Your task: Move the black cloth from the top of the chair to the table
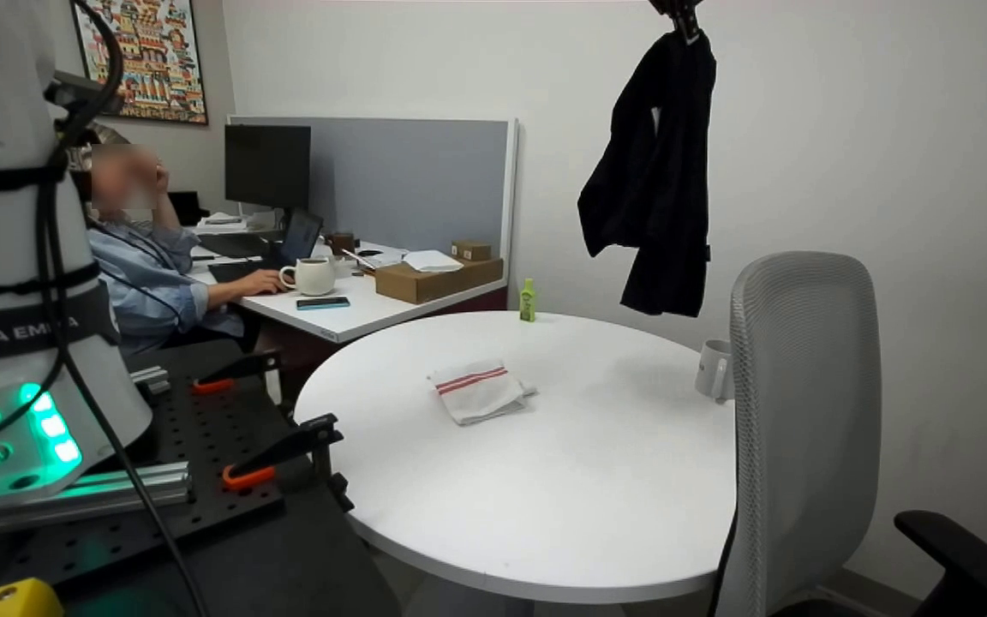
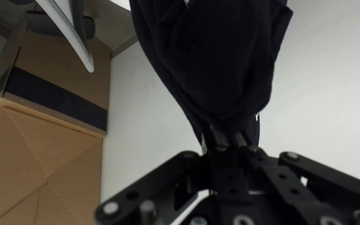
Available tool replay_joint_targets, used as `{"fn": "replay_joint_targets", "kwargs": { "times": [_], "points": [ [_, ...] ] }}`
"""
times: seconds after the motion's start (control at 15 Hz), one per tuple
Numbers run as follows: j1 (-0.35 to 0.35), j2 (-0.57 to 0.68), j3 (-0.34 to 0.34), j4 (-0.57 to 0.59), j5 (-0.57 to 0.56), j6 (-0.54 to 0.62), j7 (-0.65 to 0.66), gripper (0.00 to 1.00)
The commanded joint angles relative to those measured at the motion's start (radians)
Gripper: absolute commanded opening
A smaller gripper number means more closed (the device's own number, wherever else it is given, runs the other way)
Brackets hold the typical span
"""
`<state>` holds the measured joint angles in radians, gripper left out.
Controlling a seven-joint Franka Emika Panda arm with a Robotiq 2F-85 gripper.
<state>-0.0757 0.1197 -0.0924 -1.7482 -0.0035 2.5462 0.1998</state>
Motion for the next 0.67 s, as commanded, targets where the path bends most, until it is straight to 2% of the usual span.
{"fn": "replay_joint_targets", "kwargs": {
  "times": [0.0, 0.27, 0.47, 0.6],
  "points": [
    [0.002, -0.082, -0.037, -0.177, -0.077, 0.095, 0.149, 0.01],
    [0.0, -0.156, -0.092, -0.381, -0.294, 0.217, 0.451, 0.01],
    [-0.023, -0.194, -0.124, -0.471, -0.474, 0.217, 0.683, 0.01],
    [-0.062, -0.222, -0.118, -0.503, -0.578, 0.183, 0.838, 0.01]
  ]
}}
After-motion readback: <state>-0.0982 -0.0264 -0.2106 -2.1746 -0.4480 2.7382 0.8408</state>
